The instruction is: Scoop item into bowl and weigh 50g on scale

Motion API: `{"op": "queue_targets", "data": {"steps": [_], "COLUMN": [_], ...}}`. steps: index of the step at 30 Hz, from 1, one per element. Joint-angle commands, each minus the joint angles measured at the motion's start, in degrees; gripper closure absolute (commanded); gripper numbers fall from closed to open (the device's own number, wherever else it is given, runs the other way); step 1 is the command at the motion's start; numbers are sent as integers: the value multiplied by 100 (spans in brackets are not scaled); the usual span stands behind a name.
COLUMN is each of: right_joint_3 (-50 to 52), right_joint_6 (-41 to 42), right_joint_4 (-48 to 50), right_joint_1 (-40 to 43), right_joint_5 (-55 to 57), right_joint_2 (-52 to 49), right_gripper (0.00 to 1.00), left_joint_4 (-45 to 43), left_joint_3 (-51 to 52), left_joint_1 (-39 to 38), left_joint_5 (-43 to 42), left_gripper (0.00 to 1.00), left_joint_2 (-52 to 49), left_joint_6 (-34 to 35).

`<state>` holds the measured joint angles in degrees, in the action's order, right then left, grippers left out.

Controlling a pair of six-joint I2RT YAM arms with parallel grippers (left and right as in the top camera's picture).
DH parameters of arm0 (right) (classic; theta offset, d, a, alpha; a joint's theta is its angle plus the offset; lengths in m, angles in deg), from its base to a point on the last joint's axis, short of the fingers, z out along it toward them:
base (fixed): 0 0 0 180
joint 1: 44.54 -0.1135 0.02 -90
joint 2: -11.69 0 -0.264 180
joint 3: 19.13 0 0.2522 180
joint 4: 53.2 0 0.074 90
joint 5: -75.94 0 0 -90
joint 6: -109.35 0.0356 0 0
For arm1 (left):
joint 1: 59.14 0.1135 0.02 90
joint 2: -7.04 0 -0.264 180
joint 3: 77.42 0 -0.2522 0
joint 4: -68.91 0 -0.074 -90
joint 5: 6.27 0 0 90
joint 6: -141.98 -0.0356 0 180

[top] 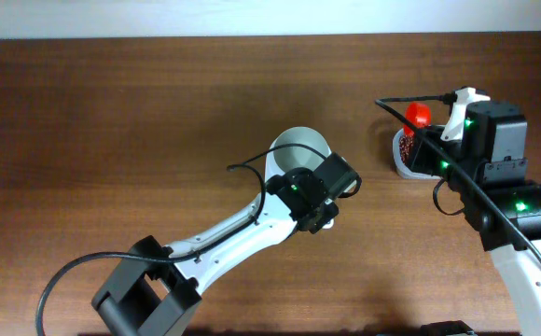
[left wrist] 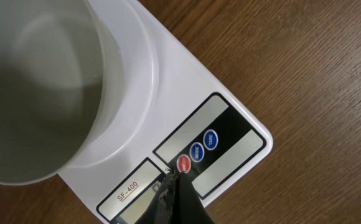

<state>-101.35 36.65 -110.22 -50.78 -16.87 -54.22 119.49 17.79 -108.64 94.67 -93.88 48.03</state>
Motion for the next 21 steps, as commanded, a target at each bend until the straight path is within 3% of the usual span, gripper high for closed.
{"op": "queue_targets", "data": {"steps": [1,21], "right_joint_3": [-120,-120], "right_joint_6": [-52,-205], "right_joint_4": [42,496], "right_joint_1": [33,33], "right_joint_5": [50,55], "right_joint_2": [-11,-11], "right_gripper": [96,96], "left_joint_4": [7,162], "left_joint_3": [83,83], "left_joint_1": [-24,-24], "left_joint_5": [-63,-385], "left_gripper": [100,100], "left_joint_2": [55,55], "left_joint_6": [-87,-83]}}
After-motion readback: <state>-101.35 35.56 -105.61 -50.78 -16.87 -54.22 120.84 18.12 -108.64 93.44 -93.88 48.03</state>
